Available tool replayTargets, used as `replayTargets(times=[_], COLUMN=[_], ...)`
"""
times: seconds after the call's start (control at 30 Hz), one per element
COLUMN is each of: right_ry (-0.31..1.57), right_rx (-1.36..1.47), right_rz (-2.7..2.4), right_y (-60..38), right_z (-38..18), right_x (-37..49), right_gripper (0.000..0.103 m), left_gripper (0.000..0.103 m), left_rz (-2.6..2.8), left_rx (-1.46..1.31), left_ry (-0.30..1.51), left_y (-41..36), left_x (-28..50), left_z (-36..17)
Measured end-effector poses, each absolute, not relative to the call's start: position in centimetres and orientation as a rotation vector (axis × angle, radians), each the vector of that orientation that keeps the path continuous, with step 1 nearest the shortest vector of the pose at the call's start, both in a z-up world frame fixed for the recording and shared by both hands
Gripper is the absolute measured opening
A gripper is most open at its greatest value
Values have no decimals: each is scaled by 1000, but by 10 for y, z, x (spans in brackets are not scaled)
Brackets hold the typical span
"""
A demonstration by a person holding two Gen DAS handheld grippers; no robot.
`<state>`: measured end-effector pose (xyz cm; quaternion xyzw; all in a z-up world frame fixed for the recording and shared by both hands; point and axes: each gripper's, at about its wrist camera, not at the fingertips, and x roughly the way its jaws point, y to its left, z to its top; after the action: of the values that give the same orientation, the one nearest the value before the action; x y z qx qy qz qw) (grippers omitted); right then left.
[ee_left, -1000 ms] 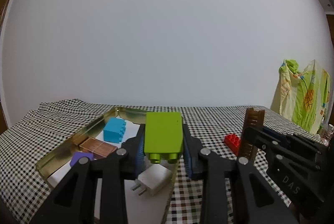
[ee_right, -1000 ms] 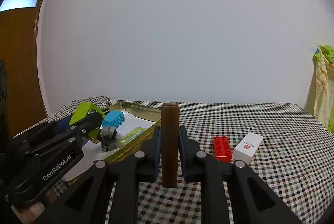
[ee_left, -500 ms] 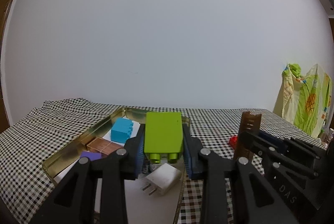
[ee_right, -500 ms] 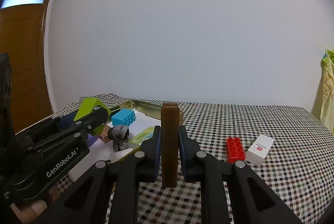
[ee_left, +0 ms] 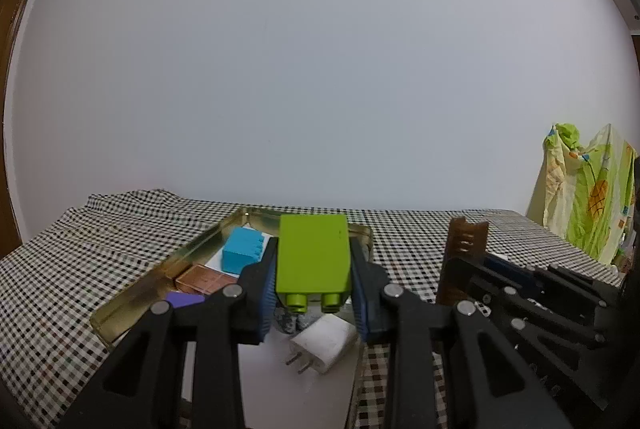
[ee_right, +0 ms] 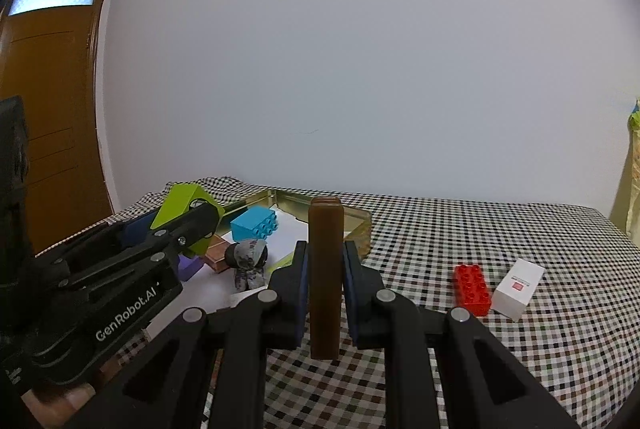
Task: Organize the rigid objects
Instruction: 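Carry the green brick with left while right carries the brown bar toward the tray, then lower the green brick and brown bar into the tray and open both grippers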
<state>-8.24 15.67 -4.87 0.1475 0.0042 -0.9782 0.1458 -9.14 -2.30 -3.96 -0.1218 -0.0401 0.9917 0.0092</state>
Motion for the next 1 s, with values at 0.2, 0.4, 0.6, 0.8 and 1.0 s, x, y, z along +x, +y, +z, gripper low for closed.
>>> replayTargets(times=[0.2,0.4,0.6,0.8,1.0], right_ry=[20,23,-7,-29,-10], right_rx=[431,439,453,541,606], right_rz=[-2790,-2755,-2686,-2591,-2532], right_y=[150,144,133,117,101], right_z=[-50,-48,-36,-37,-44], right_x=[-87,-96,-105,-117,-125], right_gripper=[18,18,18,18,18], left_gripper=[30,30,30,30,30], left_rz=[3114,3156,3209,3223,3217], left_rx=[-368,-360,-456,-602,-745], left_ry=[-126,-140,-141,-127,-98], left_y=[-35,-58,-82,-97,-100], left_x=[-86,-85,-99,-117,-136], left_z=[-35,-23,-24,-31,-41])
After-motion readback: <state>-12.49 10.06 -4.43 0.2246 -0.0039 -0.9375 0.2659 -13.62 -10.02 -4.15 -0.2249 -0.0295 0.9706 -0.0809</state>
